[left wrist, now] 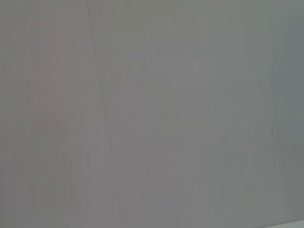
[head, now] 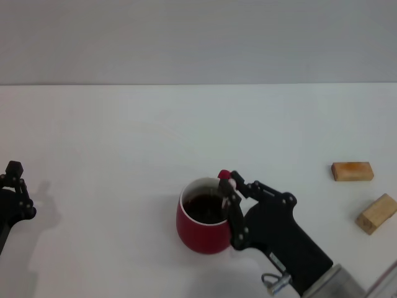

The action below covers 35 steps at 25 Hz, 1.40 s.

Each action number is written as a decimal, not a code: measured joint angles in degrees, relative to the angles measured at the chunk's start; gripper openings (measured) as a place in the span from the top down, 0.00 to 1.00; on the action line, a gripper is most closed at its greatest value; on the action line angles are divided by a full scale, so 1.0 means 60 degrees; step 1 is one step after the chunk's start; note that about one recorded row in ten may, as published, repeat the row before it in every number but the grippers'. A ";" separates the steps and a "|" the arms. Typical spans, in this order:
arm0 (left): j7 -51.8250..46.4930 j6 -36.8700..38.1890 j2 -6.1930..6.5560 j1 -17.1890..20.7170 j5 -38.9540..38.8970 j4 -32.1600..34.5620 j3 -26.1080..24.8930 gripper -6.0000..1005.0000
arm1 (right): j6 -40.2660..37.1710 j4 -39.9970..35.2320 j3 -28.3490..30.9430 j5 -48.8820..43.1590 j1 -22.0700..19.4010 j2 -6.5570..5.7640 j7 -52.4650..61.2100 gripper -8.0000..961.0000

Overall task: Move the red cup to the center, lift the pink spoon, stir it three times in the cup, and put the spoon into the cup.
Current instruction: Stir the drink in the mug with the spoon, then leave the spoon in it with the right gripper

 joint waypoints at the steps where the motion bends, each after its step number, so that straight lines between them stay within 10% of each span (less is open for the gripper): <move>1: 0.0001 -0.0002 0.0000 0.0001 0.0000 0.0000 0.0007 1.00 | 0.0016 0.0144 -0.0006 -0.0168 -0.0164 -0.0005 0.0025 0.93; 27: 0.0001 0.0089 0.0014 0.0117 0.0065 0.0000 0.0012 1.00 | 0.0703 -0.0330 0.0398 -0.0479 0.0752 0.0098 0.0607 0.91; 35: 0.0000 0.0115 0.0014 0.0120 0.0024 0.0000 0.0012 1.00 | -0.0192 -0.0450 0.0478 -0.0478 0.0212 0.0082 0.0612 0.59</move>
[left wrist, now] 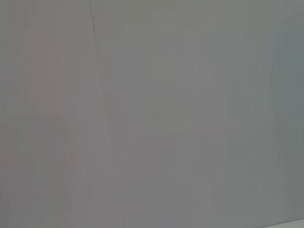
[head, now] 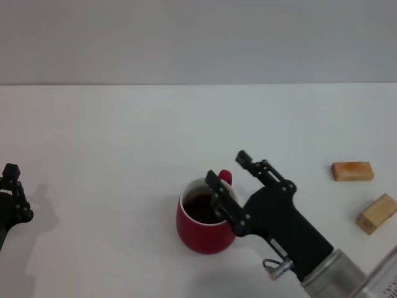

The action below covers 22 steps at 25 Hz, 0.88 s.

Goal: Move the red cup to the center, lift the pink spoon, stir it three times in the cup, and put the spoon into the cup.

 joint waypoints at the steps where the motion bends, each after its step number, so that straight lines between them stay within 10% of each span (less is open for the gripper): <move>1: 0.0000 0.0000 0.0000 0.0000 0.0000 0.0000 0.0000 1.00 | 0.0000 0.0000 0.0000 0.0000 0.0000 0.0000 0.0000 0.55; 22: 0.0000 0.0090 0.0016 -0.0020 0.0050 -0.0117 -0.0015 1.00 | -0.2688 -0.0546 0.0513 0.1613 -0.2006 0.0004 -0.0157 0.41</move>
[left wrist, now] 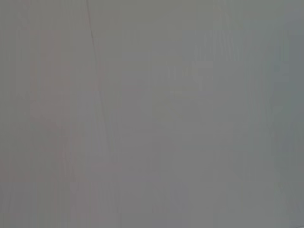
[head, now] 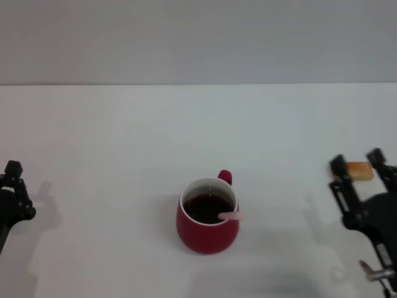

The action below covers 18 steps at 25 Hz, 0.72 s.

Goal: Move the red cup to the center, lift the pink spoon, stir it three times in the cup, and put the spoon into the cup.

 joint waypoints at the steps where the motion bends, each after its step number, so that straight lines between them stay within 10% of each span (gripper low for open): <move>1: 0.0000 0.0000 0.0000 0.0000 0.0000 0.0000 0.0000 1.00 | 0.0000 0.0000 0.0000 0.0000 0.0000 0.0000 0.0000 0.41; 18: 0.0000 0.0192 -0.0001 0.0207 -0.0059 -0.0132 -0.0047 1.00 | -0.0848 -0.0418 -0.0089 0.1376 -0.0784 0.0029 0.0000 0.41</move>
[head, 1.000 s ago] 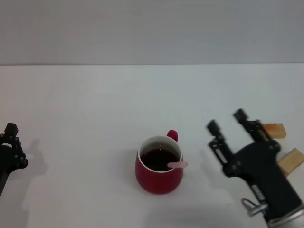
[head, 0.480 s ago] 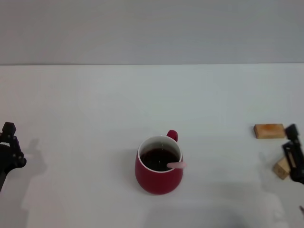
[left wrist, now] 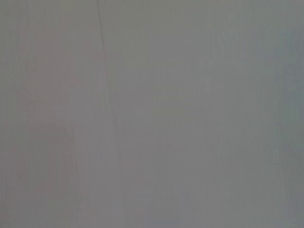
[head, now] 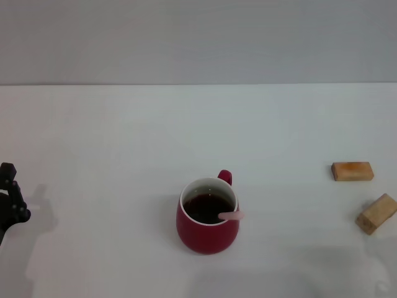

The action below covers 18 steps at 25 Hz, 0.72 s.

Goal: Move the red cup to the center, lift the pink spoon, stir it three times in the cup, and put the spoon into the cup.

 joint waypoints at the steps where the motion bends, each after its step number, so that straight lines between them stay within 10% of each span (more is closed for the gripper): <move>1: 0.0000 0.0000 0.0000 0.0000 0.0000 0.0000 0.0000 1.00 | 0.0000 0.0000 0.0000 0.0000 0.0000 0.0000 0.0000 0.41; 18: 0.0000 0.0026 -0.0002 0.0104 0.0000 -0.0132 0.0029 1.00 | 0.0088 -0.0151 -0.0171 0.0124 0.0092 0.0012 -0.0007 0.41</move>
